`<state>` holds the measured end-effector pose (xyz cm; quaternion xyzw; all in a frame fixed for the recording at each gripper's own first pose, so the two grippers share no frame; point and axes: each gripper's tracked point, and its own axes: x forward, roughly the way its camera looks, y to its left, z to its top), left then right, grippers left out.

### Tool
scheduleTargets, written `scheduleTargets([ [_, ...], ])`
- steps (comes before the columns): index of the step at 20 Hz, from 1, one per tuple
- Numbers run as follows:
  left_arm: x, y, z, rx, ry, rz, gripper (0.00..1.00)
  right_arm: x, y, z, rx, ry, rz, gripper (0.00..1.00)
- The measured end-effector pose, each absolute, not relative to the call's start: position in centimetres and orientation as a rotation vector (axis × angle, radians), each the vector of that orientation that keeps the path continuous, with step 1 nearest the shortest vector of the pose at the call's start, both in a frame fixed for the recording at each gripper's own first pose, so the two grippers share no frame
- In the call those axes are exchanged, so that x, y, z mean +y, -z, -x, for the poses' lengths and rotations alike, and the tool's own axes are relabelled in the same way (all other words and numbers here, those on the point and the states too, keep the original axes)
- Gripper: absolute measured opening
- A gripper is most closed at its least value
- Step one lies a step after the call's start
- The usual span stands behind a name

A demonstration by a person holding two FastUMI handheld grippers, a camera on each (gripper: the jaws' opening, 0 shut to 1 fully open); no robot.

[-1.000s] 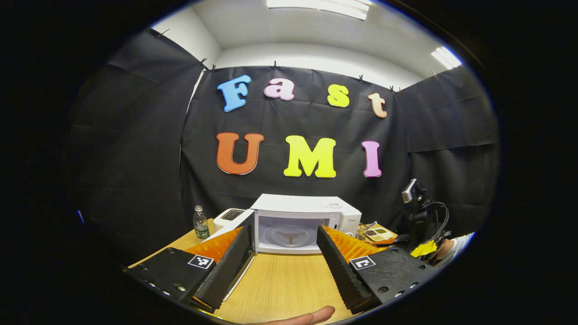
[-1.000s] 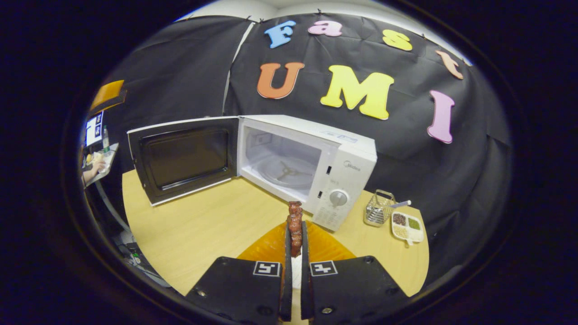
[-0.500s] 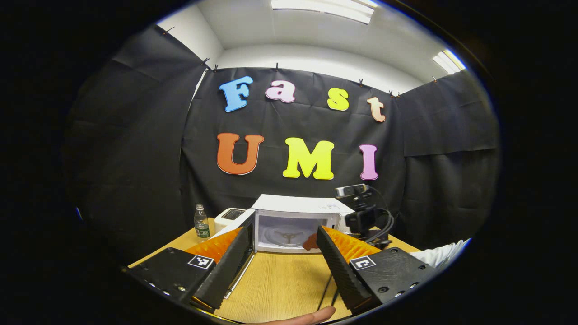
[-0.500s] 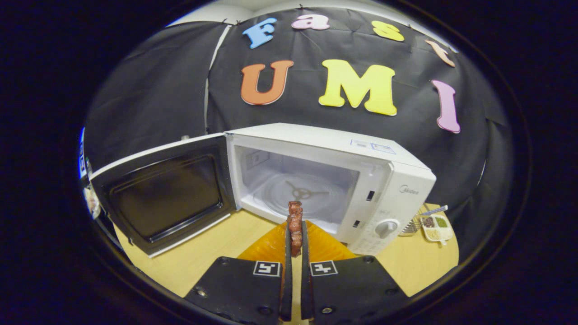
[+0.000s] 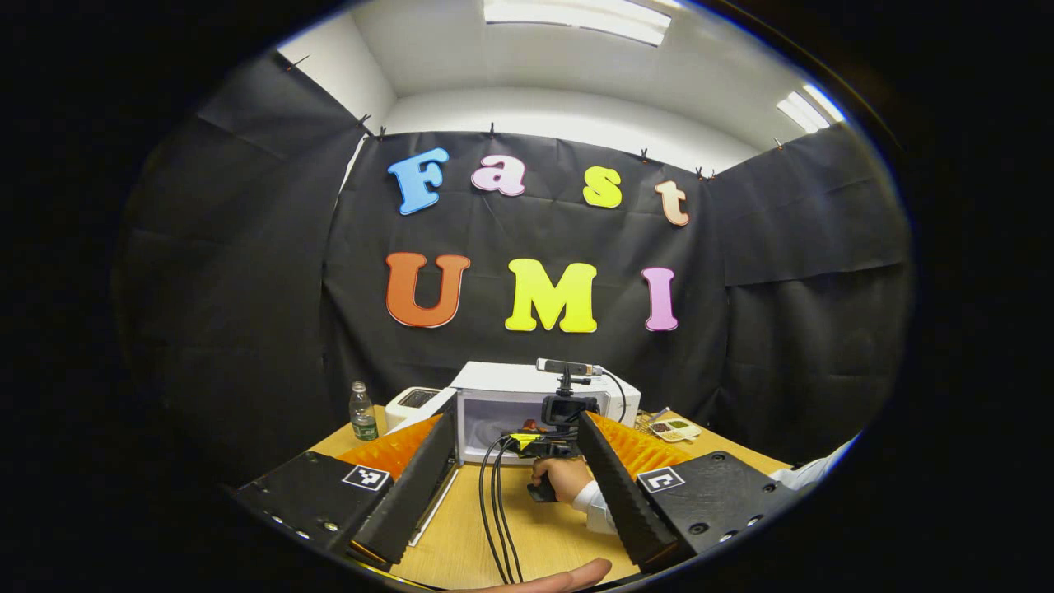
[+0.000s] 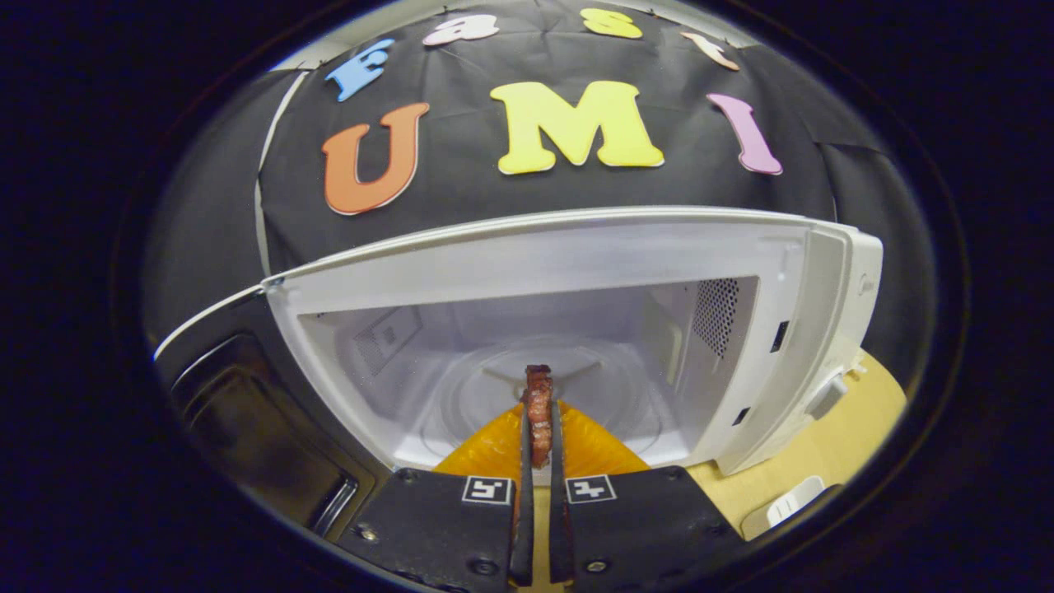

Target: Open the microwave oven with the left hand, put the food in, and close the microwave oven.

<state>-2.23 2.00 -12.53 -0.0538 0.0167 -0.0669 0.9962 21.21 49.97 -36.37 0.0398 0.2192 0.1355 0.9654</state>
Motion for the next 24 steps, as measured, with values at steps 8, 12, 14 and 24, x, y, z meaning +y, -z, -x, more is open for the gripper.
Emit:
scheduleTargets([
  [8, 3.4, 13.7, 1.7, 0.037, 0.122, 0.121, 0.93, 52.3, 41.5, -21.3, 0.680, -0.139, -0.538, 0.12],
  [12, 4.7, 14.1, 1.5, 0.054, 0.093, 0.132, 0.93, 53.6, 41.3, -22.2, 0.663, -0.196, -0.658, 0.12],
  [14, 4.6, 14.5, 1.1, 0.066, 0.097, 0.156, 0.94, 54.6, 41.1, -22.4, 0.675, -0.226, -0.769, 0.13],
  [24, 6.7, 16.3, 1.8, 0.114, 0.030, 0.157, 0.94, 53.8, 38.7, -25.1, 0.456, -0.109, -0.935, 0.67],
])
